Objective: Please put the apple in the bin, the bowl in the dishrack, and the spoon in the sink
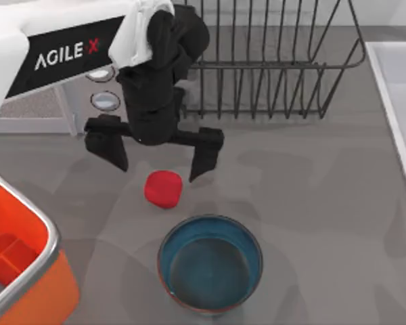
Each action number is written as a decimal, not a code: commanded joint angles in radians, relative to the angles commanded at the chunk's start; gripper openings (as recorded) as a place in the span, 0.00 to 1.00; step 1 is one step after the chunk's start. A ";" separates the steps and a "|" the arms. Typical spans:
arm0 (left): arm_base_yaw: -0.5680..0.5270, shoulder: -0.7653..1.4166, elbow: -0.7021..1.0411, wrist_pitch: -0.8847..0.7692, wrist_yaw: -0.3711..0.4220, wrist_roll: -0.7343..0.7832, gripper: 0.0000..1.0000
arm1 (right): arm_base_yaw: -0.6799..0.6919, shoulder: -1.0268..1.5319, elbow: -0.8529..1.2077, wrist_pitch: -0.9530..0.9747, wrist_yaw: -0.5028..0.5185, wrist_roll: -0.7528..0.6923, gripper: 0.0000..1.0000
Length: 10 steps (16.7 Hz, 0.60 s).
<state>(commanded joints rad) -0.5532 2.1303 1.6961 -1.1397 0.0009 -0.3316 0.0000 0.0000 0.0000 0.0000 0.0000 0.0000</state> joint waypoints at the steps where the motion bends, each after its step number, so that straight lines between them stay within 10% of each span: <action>1: 0.005 -0.002 -0.003 0.002 0.000 0.001 1.00 | 0.000 0.000 0.000 0.000 0.000 0.000 1.00; 10: 0.002 0.077 -0.142 0.220 0.001 0.003 1.00 | 0.000 0.000 0.000 0.000 0.000 0.000 1.00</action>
<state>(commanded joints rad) -0.5513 2.2069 1.5543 -0.9198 0.0016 -0.3287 0.0000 0.0000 0.0000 0.0000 0.0000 0.0000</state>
